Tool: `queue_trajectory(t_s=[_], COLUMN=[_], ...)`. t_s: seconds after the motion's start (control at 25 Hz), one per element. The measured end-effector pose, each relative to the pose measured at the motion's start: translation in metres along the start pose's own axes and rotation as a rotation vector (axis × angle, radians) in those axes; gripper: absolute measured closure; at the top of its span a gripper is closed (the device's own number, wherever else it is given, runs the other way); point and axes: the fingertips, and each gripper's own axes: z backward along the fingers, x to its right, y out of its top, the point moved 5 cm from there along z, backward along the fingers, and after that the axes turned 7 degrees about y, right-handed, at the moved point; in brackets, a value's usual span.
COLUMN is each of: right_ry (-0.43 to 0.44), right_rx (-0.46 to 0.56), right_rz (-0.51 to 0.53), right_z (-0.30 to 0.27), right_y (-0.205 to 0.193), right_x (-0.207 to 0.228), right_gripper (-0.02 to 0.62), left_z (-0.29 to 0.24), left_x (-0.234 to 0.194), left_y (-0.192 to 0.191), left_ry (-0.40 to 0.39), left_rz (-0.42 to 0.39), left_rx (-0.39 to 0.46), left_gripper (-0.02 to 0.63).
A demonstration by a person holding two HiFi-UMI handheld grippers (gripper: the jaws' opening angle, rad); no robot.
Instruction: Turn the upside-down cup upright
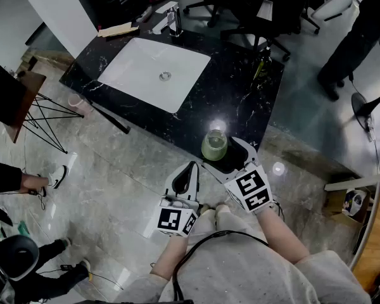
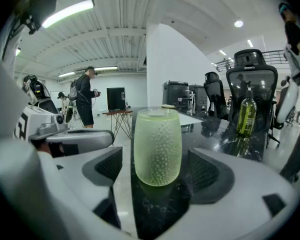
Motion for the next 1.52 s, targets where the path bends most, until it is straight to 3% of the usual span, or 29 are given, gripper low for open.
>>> queue_trajectory(t_s=[0.32, 0.68, 0.92, 1.24, 1.52], right_ry=[-0.055, -0.078, -0.079, -0.029, 0.076], right_rx=[-0.06, -0.121, -0.148, -0.094, 0.018], right_rz=[-0.033, 0.021, 0.049, -0.079, -0.38], right_z=[-0.011, -0.019, -0.018, -0.007, 0.016], right_y=[0.001, 0.002, 0.002, 0.004, 0.018], right_x=[0.007, 0.003, 0.006, 0.012, 0.009], right_gripper=[0.216, 0.218, 0.261, 0.264, 0.264], left_z=[-0.005, -0.01, -0.012, -0.011, -0.009], left_x=[-0.005, -0.007, -0.011, -0.013, -0.003], left_y=[-0.018, -0.022, -0.019, -0.007, 0.018], left_ry=[0.036, 0.058, 0.071, 0.087, 0.072], left_rz=[0.022, 0.039, 0.04, 0.042, 0.029], left_rx=[0.01, 0.015, 0.012, 0.012, -0.004], left_gripper=[0.598, 0.598, 0.598, 0.598, 0.598])
